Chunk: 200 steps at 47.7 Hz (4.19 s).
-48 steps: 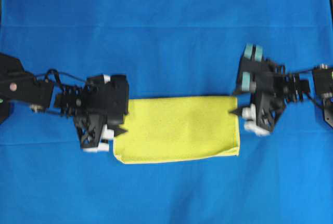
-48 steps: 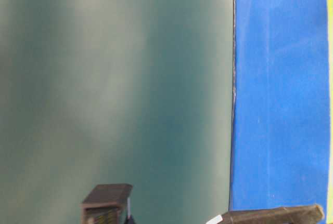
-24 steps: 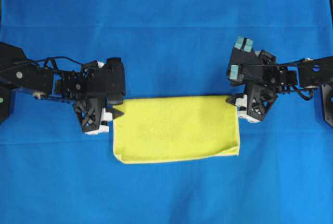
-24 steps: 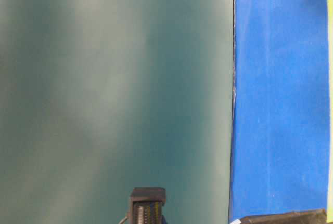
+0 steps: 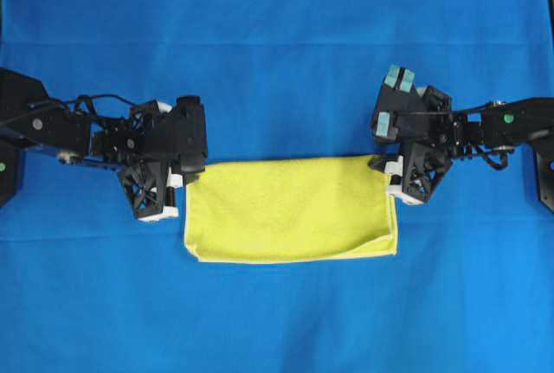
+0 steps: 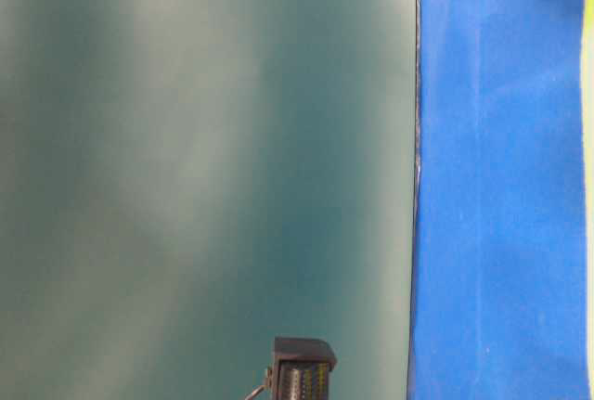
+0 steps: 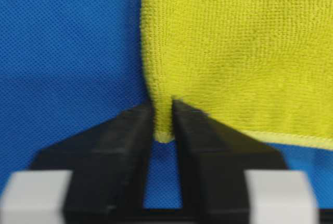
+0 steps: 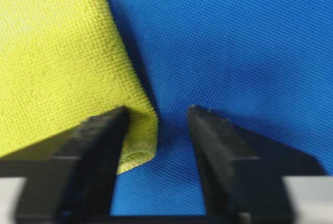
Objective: Fold the yellow towel.
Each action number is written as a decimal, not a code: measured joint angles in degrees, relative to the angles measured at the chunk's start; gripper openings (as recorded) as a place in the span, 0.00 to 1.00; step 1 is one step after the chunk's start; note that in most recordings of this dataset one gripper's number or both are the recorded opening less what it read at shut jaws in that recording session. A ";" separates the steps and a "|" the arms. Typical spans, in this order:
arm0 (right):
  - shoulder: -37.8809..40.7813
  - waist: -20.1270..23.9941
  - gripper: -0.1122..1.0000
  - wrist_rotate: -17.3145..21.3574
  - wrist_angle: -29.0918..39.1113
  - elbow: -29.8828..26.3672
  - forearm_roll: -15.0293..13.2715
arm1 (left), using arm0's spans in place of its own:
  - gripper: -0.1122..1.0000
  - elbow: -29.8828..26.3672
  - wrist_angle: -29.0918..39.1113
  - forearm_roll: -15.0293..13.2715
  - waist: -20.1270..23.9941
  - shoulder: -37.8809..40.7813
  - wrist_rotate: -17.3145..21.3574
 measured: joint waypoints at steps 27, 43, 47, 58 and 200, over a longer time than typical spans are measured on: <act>-12.13 2.46 0.12 -0.09 8.61 -0.44 0.09 | 0.13 -7.82 14.94 0.00 -0.88 -4.48 -0.79; -24.35 3.96 0.12 0.00 18.02 -4.13 0.00 | 0.13 -15.47 28.83 0.00 -2.81 -12.74 -2.37; -26.46 4.39 0.12 0.09 18.28 -4.31 0.00 | 0.13 -15.73 29.36 0.00 -3.16 -14.59 -2.11; -27.60 4.48 0.12 0.09 18.19 -4.31 -0.09 | 0.13 -15.38 28.92 0.00 -3.52 -15.56 -2.46; 4.39 -16.52 0.12 -0.97 -4.66 -17.75 -11.25 | 0.13 -20.13 -14.41 -0.26 -10.55 12.92 4.83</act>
